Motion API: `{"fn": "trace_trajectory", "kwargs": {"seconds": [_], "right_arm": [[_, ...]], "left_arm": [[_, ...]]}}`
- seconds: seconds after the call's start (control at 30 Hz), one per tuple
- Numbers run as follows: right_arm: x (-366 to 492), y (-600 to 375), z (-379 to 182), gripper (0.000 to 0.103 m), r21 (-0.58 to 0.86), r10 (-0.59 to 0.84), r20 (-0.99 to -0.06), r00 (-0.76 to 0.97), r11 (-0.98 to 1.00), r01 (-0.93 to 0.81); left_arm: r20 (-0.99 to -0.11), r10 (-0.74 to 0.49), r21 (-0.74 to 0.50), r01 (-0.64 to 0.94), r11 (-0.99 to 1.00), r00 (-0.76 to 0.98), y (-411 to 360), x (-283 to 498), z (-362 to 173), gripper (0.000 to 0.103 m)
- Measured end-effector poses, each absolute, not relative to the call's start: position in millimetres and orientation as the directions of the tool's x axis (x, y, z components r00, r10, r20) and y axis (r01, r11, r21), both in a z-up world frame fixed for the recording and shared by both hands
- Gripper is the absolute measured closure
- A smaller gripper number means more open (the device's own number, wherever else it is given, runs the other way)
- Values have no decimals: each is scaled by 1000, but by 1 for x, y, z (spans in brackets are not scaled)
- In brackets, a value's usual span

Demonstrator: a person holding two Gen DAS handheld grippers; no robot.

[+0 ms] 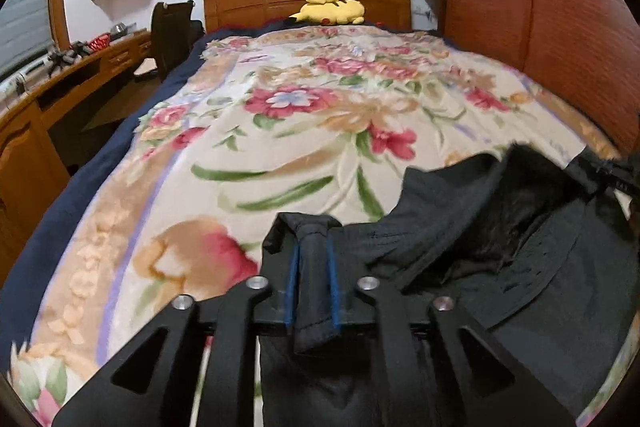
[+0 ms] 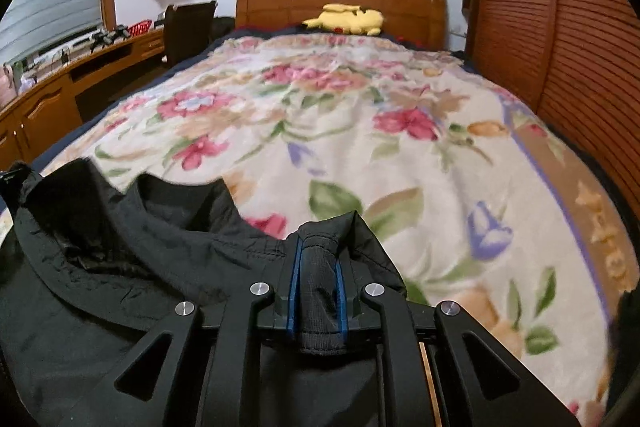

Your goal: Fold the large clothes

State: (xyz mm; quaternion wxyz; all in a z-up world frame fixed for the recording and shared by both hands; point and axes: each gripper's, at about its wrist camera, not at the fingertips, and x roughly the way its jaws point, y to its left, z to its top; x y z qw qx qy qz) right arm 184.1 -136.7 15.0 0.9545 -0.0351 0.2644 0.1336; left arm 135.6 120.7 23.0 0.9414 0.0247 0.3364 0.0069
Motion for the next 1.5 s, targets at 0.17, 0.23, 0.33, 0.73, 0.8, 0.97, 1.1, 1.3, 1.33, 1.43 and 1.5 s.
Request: {"fn": "trace_trajectory", "kwargs": {"seconds": [0.17,0.23,0.33,0.73,0.8,0.97,1.1,1.3,1.33,1.43,1.5], "right_arm": [[191,-145,14,72,36,241,-529,814,964,-262],[184,-151,21,46,46,245,-525,815,964,-260],[170,-159,32,34,69,281,-500,819,956,-285],[146,-180,24,32,20,280,-519,808,949,-316],[151,-177,20,32,3,267,-541,797,949,-315],[179,-164,12,32,-29,236,-589,773,950,-312],[203,-157,10,32,-15,241,-611,754,949,-316],[229,-151,-1,48,52,287,-647,706,941,-335],[231,-147,-3,51,48,296,-655,695,935,-352],[232,-143,-3,70,29,297,-650,699,929,-368],[229,-141,0,79,21,315,-631,709,921,-390]], "left_arm": [[-610,-12,10,23,1000,792,119,115,23,37],[-600,-36,9,52,999,799,113,105,22,22],[-611,-78,0,98,995,787,105,92,20,22],[-629,-159,-27,183,983,761,75,46,-6,21],[-639,-153,-19,183,983,754,72,47,-15,21],[-639,-170,-71,162,984,750,78,50,-25,21],[-621,-153,-63,145,987,769,79,46,-28,21],[-595,-113,-12,132,991,796,74,39,-29,21],[-593,-110,-8,131,991,798,74,39,-29,21],[-588,-115,-16,131,991,801,77,37,-30,21],[-582,-116,-21,127,992,805,79,36,-31,21]]}}
